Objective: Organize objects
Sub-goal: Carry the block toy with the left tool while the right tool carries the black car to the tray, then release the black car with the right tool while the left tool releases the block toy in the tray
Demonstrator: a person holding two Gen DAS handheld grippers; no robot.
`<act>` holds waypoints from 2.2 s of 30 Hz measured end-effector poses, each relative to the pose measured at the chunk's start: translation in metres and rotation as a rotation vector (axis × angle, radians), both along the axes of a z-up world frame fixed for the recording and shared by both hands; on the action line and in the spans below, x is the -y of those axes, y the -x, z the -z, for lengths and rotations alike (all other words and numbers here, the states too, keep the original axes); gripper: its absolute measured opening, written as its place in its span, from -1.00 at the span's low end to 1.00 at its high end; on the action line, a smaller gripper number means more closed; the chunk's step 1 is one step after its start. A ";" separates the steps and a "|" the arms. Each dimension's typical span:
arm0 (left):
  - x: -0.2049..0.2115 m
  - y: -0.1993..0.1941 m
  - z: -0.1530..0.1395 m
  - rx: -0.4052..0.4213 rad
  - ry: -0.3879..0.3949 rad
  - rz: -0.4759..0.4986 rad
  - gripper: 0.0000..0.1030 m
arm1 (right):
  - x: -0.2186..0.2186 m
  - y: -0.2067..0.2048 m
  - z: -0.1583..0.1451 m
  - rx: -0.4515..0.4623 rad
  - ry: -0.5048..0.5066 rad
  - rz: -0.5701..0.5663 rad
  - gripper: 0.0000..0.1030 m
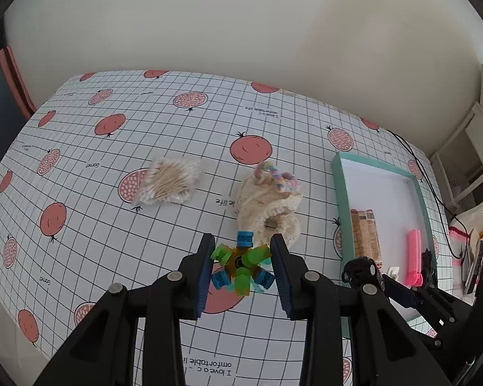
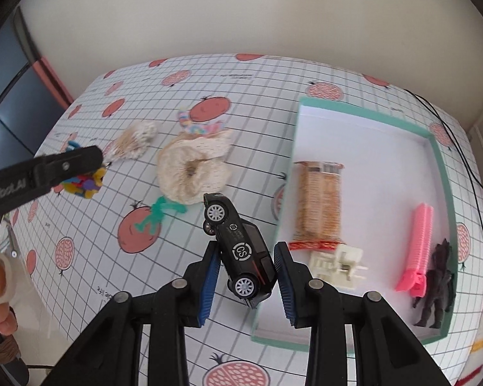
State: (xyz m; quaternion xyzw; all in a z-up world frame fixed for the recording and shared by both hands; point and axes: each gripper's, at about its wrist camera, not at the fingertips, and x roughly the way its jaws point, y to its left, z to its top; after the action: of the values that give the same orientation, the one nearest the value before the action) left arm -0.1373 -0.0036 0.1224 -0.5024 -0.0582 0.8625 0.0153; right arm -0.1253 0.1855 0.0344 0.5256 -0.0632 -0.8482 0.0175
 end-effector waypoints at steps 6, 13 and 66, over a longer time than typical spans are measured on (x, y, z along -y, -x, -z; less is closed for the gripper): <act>-0.040 -0.007 0.000 -0.001 0.005 0.089 -0.29 | -0.041 -0.011 0.000 0.001 0.028 0.096 -0.29; -0.084 -0.013 0.009 0.025 -0.015 0.181 -0.29 | -0.087 -0.023 0.007 0.013 0.060 0.235 -0.29; -0.143 -0.021 0.055 0.124 -0.003 0.267 -0.27 | -0.115 -0.031 0.035 0.110 0.025 0.309 -0.28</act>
State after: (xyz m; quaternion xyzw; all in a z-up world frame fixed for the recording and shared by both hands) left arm -0.1167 0.1392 0.0669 -0.5582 0.0072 0.8199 0.1270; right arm -0.0939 0.3008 -0.0010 0.5550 -0.1547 -0.8098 -0.1104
